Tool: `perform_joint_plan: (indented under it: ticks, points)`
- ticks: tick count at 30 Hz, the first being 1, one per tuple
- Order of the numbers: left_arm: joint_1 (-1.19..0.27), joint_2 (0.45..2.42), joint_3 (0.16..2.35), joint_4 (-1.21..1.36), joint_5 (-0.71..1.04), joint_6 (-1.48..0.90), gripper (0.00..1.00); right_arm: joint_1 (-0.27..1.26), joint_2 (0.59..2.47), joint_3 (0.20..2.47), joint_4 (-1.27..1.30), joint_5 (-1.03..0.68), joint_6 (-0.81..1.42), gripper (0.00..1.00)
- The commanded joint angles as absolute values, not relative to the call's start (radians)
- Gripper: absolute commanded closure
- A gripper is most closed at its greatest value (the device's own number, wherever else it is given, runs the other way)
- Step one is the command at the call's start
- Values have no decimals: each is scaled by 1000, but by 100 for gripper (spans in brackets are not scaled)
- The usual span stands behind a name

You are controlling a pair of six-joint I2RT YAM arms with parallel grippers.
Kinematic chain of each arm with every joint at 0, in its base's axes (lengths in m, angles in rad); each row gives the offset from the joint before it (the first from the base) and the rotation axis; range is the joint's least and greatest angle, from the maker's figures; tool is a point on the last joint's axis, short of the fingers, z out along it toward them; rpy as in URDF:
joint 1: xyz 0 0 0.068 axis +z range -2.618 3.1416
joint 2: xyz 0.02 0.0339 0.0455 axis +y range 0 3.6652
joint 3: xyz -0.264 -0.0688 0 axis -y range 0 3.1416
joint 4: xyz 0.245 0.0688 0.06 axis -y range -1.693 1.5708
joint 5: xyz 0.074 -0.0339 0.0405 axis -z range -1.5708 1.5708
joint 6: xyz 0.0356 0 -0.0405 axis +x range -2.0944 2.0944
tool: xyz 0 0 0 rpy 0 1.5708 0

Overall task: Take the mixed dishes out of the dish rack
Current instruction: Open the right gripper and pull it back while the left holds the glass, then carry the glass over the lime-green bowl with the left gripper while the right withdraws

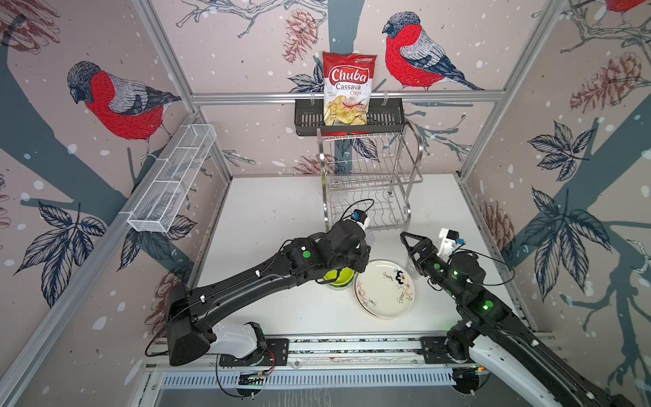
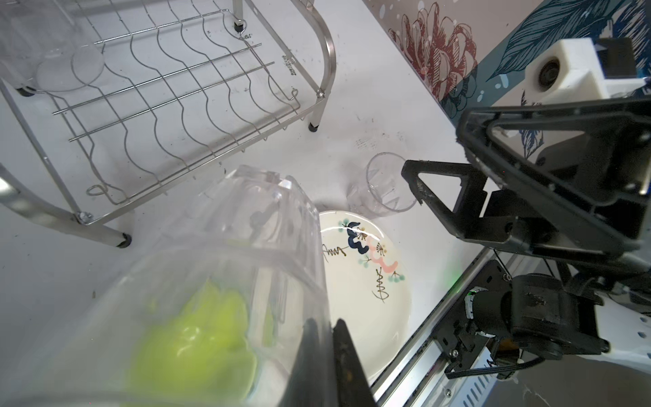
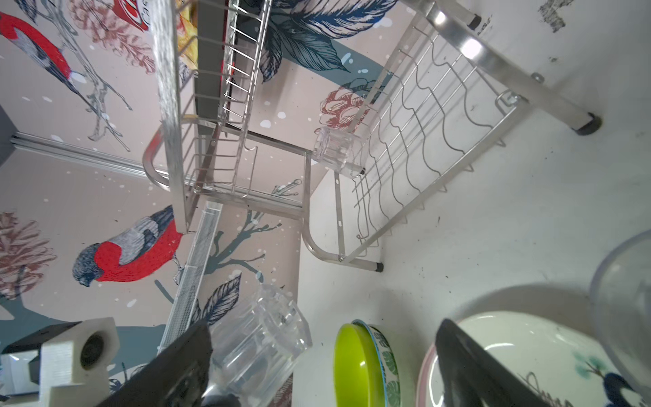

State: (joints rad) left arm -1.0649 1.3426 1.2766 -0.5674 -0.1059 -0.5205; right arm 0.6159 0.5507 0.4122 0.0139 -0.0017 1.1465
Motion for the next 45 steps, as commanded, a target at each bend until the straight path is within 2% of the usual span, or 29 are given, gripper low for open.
perform_joint_plan:
  ticks: [1, 10, 18, 27, 35, 45]
  points:
    - [-1065, 1325, 1295, -643, -125, -540, 100, 617, 560, 422, -27, -45, 1071, 1]
    - [-1065, 1236, 1319, -885, -163, -624, 100, 617, 636, 454, -27, -74, 1000, 1]
    - [-1065, 1094, 1231, -1023, -195, -736, 100, 615, 718, 483, 1, -97, 984, 1]
    - [-1065, 1032, 1070, -976, -105, -780, 100, 615, 815, 514, 4, -140, 966, 1]
    - [-1065, 1013, 1018, -1083, -52, -810, 100, 614, 866, 530, 49, -126, 945, 1]
    - [-1109, 1102, 946, -1024, 59, -812, 100, 604, 916, 545, 57, -148, 902, 1]
